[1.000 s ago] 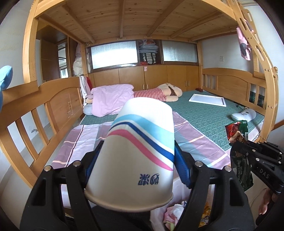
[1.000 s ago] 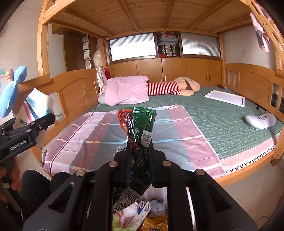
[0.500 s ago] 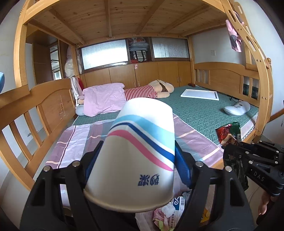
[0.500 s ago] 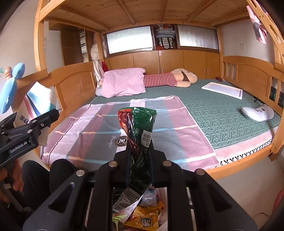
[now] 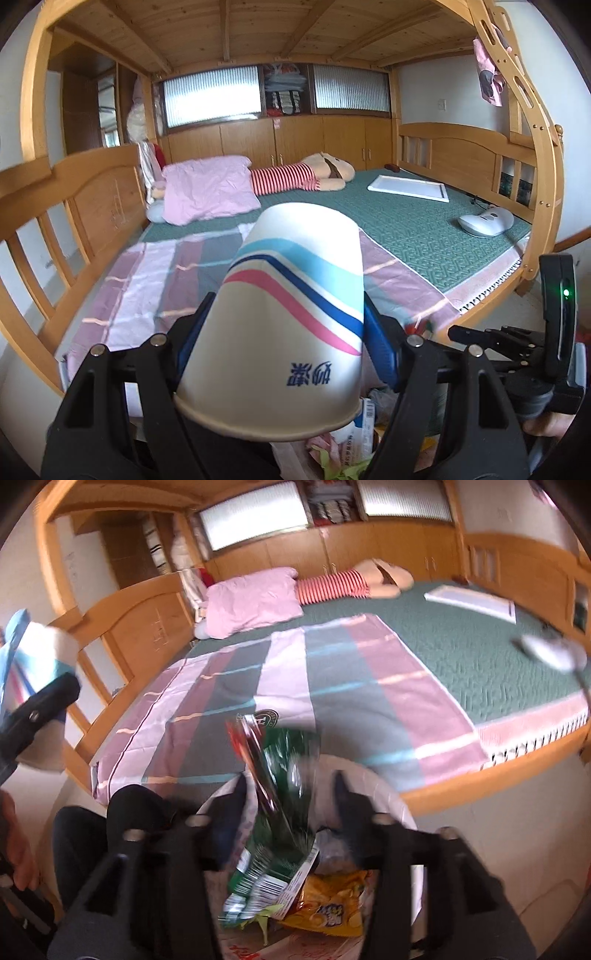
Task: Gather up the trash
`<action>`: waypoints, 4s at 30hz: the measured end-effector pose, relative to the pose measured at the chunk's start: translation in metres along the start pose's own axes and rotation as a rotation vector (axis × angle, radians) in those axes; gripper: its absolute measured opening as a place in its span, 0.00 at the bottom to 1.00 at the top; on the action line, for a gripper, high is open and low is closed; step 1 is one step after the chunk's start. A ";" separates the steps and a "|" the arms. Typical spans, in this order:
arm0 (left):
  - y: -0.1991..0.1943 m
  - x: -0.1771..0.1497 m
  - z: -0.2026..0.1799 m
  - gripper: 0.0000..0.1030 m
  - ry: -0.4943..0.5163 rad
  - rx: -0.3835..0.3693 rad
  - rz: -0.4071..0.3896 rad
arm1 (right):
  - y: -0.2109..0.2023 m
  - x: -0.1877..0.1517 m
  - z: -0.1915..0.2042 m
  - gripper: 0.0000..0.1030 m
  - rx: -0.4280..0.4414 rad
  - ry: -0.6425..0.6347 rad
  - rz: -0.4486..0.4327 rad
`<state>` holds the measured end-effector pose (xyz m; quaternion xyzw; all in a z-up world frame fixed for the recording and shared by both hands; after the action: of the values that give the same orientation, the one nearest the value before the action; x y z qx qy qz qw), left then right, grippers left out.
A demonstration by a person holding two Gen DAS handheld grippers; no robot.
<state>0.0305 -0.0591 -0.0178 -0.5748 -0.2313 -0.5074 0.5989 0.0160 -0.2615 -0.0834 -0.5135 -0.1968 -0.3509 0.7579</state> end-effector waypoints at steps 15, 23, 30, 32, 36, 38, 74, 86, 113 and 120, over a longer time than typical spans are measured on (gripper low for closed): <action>0.081 -0.050 -0.048 0.72 0.013 -0.269 0.206 | -0.089 0.025 -0.008 0.75 -0.073 -0.035 -0.391; 0.104 -0.071 -0.072 0.72 0.066 -0.304 0.300 | -0.088 0.026 -0.010 0.91 -0.071 -0.028 -0.401; 0.111 -0.080 -0.076 0.78 0.065 -0.331 0.345 | -0.089 0.029 -0.013 0.97 -0.076 0.003 -0.398; 0.108 -0.078 -0.073 0.85 0.064 -0.319 0.335 | -0.088 0.031 -0.015 0.97 -0.086 0.016 -0.389; 0.088 -0.066 -0.057 0.93 0.048 -0.227 0.265 | -0.089 0.029 -0.017 0.97 -0.123 0.025 -0.393; 0.068 -0.054 -0.043 0.96 0.037 -0.137 0.194 | -0.089 0.029 -0.016 0.97 -0.151 0.027 -0.393; -0.045 -0.005 0.023 0.97 -0.065 0.120 -0.054 | -0.096 0.015 0.055 0.97 -0.121 -0.214 -0.392; -0.045 -0.007 0.023 0.97 -0.075 0.115 -0.053 | -0.092 0.014 0.055 0.97 -0.120 -0.215 -0.382; -0.044 -0.007 0.014 0.97 -0.067 0.098 -0.045 | -0.087 0.013 0.054 0.97 -0.123 -0.214 -0.376; -0.042 -0.011 0.012 0.97 -0.062 0.091 -0.040 | -0.087 0.013 0.053 0.97 -0.122 -0.214 -0.374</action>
<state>-0.0069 -0.0374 -0.0052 -0.5576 -0.2840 -0.4905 0.6065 -0.0351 -0.2366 0.0020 -0.5473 -0.3464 -0.4403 0.6218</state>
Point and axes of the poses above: each gripper's, at about its wrist camera, not at the fingertips, and y roughly the way its jaws point, z to its left, x to its top, the point moved 1 cm from there along y, roughly the way its jaws point, and after that the axes turned 10 degrees about y, right-handed, at the moved point
